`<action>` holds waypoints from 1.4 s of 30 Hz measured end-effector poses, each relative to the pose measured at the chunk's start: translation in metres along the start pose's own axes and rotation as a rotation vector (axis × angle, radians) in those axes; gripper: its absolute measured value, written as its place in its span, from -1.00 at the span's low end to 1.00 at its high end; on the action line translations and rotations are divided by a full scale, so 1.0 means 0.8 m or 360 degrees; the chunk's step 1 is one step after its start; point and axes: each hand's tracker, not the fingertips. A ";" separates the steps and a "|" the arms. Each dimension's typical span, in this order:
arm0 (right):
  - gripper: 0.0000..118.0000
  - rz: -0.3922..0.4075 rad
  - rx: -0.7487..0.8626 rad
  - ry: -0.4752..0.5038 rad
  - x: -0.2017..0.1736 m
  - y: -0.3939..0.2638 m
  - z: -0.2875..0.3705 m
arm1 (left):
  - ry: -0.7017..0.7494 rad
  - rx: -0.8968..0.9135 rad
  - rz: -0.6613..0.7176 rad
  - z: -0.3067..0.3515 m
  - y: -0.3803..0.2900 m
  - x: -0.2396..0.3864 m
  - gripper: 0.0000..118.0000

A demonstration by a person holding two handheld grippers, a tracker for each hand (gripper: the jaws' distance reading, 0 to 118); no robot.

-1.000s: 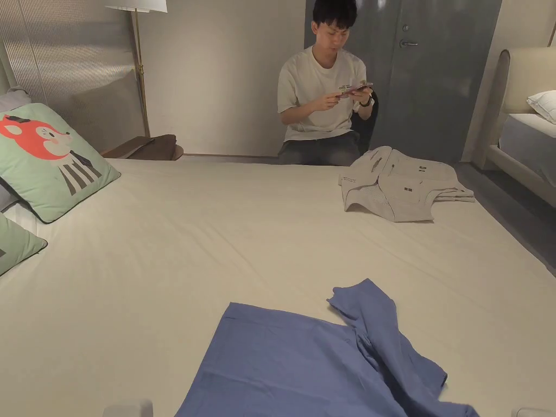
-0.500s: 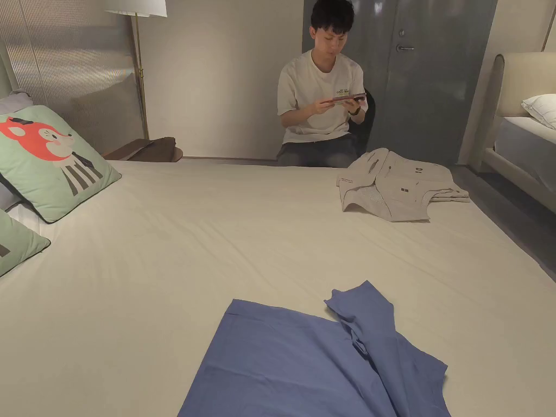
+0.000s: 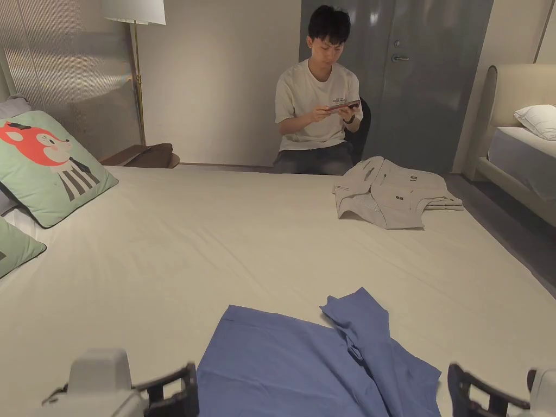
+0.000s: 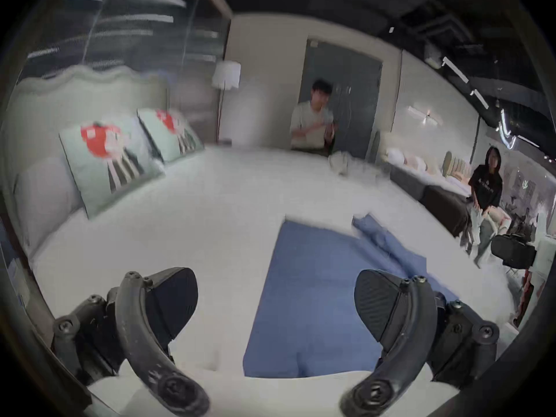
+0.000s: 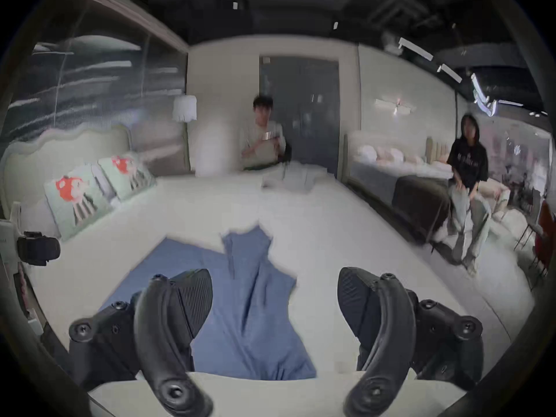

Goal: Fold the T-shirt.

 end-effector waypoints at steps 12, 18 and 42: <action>-1.00 -0.0018 0.0463 0.0004 -0.019 0.095 0.025 | -0.0133 0.0479 -0.0110 0.025 0.101 0.042 -0.99; -1.00 -0.0017 0.0431 0.0016 -0.017 0.089 0.006 | -0.0168 0.0439 -0.0140 0.000 0.113 0.049 -0.99; -1.00 -0.0004 -0.0077 -0.0027 0.004 0.018 -0.197 | -0.0147 -0.0878 -0.0158 -0.455 0.024 0.036 0.82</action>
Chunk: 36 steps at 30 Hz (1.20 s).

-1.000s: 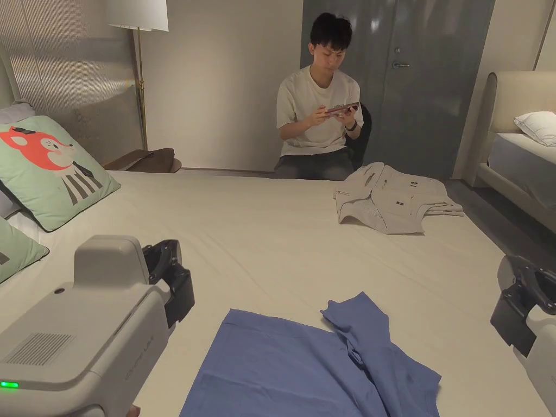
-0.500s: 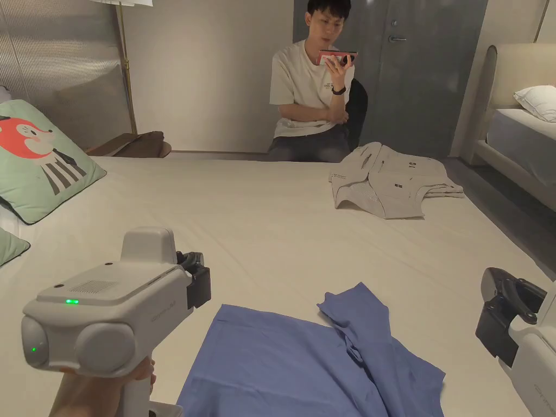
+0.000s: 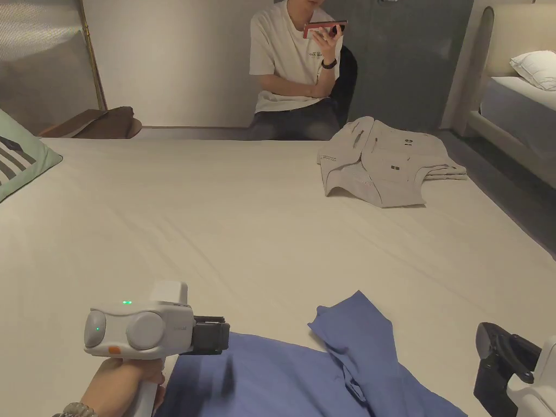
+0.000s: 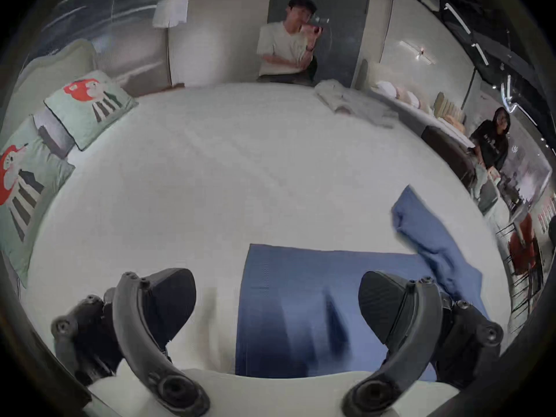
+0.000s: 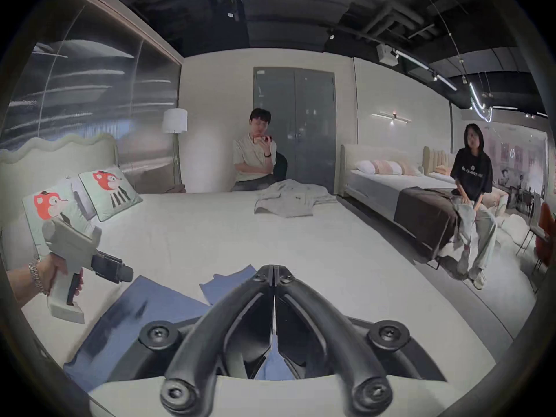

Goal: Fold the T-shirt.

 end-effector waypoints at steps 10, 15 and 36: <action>-1.00 0.0017 -0.0115 0.0005 -0.001 -0.027 -0.036 | 0.0079 -0.0086 0.0016 -0.062 -0.013 -0.005 0.46; -1.00 0.0018 -0.0144 0.0019 -0.002 -0.037 -0.045 | 0.0092 -0.0040 -0.0041 -0.058 -0.013 -0.003 -0.06; 0.69 -0.0106 -0.0933 0.0145 -0.003 -0.065 -0.281 | 0.0062 0.0086 0.0060 -0.016 -0.015 -0.017 -0.93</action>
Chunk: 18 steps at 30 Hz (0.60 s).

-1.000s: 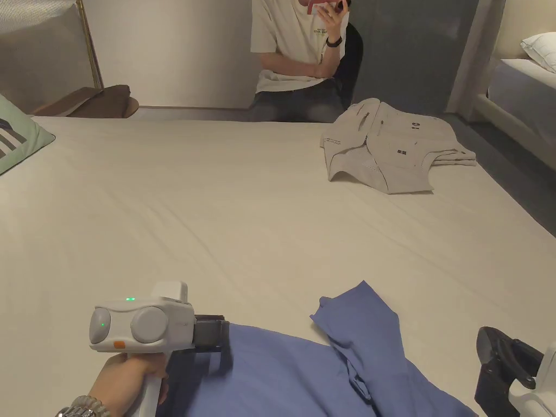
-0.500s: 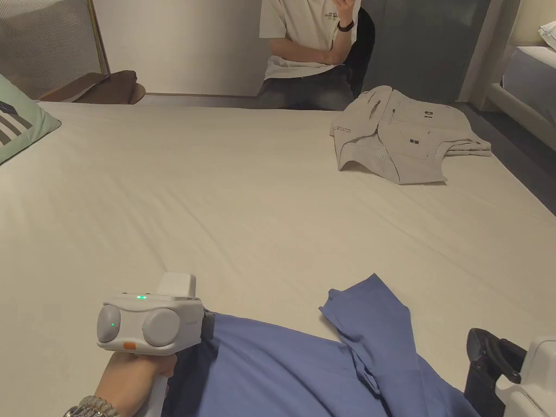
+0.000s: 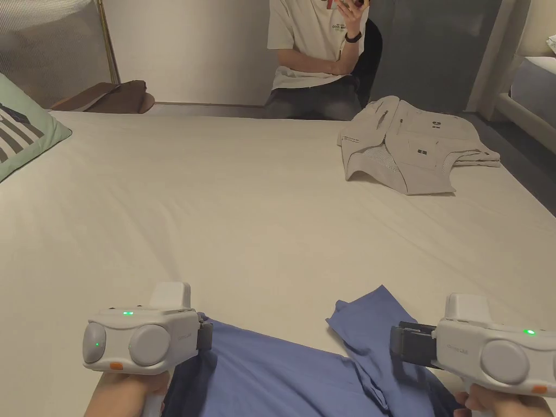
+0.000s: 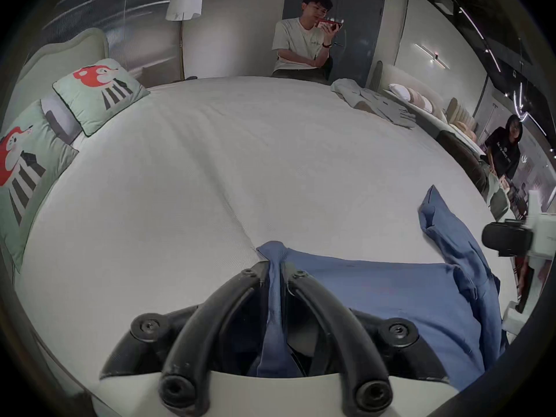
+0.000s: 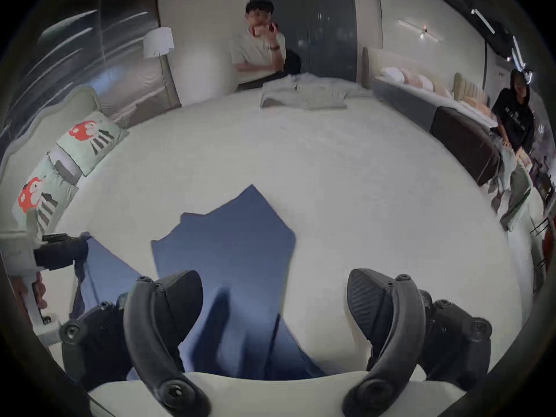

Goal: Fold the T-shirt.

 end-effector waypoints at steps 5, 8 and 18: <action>0.07 0.0061 -0.0115 0.0014 -0.017 -0.008 -0.031 | 0.0013 -0.0003 0.0007 0.000 -0.002 0.002 -0.93; -0.69 0.0199 0.0004 0.0064 -0.020 -0.013 -0.017 | 0.0011 0.0000 0.0015 0.007 -0.003 0.000 -0.93; -0.90 0.0118 0.0593 0.0048 0.010 -0.027 0.142 | -0.0032 0.0233 0.0076 0.112 -0.007 -0.010 -0.96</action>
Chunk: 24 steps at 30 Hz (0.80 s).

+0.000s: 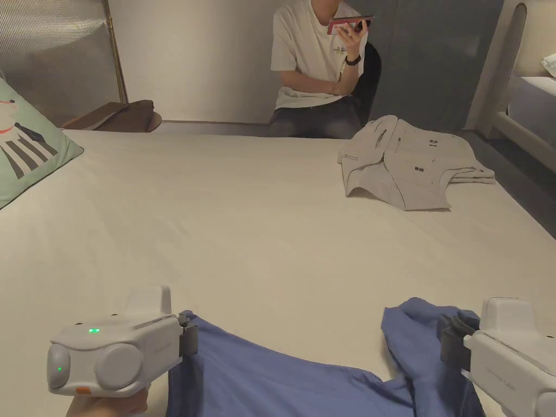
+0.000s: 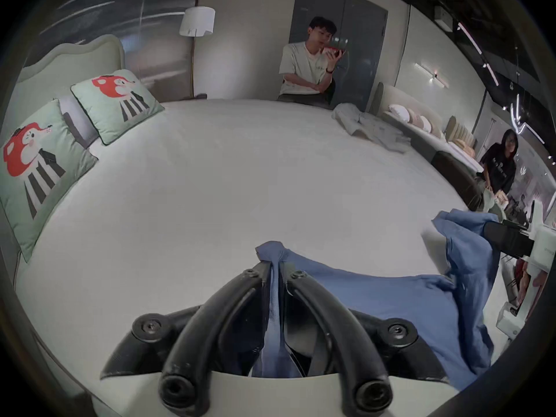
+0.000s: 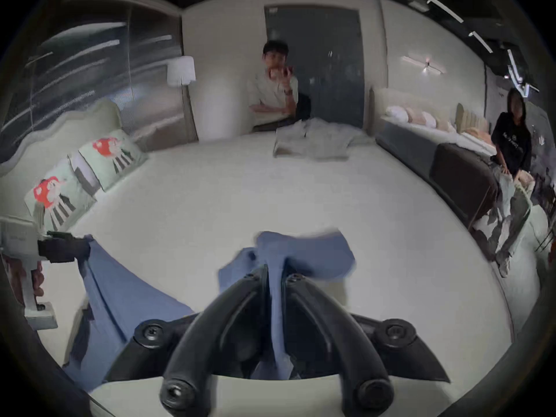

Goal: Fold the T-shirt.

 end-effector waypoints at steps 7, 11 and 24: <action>-0.90 -0.0039 0.0406 0.0015 -0.015 0.013 0.165 | -0.0023 0.0342 0.0032 0.143 -0.022 0.006 -0.96; -0.90 -0.0030 0.0608 -0.0008 -0.027 0.000 0.248 | -0.0015 0.0572 0.0069 0.217 -0.047 0.008 -0.96; -0.90 -0.0053 0.1006 -0.0137 -0.048 -0.036 0.415 | 0.0066 0.0995 0.0142 0.373 -0.121 0.030 -0.96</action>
